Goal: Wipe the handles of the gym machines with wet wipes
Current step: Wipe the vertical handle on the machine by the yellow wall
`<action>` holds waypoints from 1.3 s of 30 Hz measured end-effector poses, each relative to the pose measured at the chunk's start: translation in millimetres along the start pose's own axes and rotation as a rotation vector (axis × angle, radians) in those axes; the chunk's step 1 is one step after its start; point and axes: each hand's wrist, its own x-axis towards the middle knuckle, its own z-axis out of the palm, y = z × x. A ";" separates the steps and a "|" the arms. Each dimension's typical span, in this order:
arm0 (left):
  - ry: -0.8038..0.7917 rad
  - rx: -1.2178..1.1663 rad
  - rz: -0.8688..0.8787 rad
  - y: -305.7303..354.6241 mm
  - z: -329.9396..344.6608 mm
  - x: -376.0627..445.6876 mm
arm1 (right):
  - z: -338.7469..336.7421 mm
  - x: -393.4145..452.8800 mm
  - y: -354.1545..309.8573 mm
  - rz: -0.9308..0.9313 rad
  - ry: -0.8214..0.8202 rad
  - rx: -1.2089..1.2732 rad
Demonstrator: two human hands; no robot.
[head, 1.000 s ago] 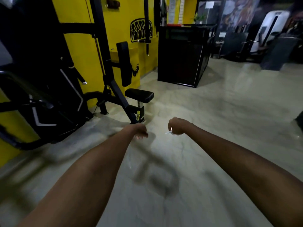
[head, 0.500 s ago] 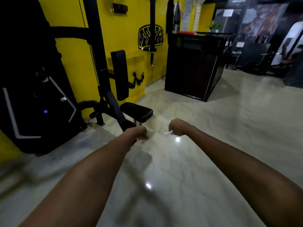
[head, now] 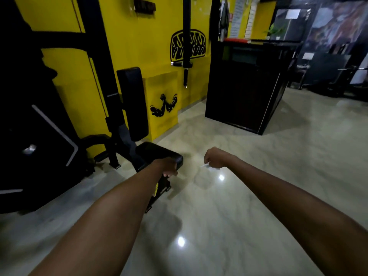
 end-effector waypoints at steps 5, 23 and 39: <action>0.128 0.037 -0.011 -2.5 -73.8 93.6 | -41.2 78.3 58.6 0.011 0.047 0.026; 0.097 0.003 -0.084 -31.6 -260.1 417.2 | -118.6 423.3 268.2 -0.092 0.001 -0.004; 0.211 0.166 -0.105 -110.7 -424.6 615.6 | -198.7 654.7 359.9 -0.121 0.103 0.084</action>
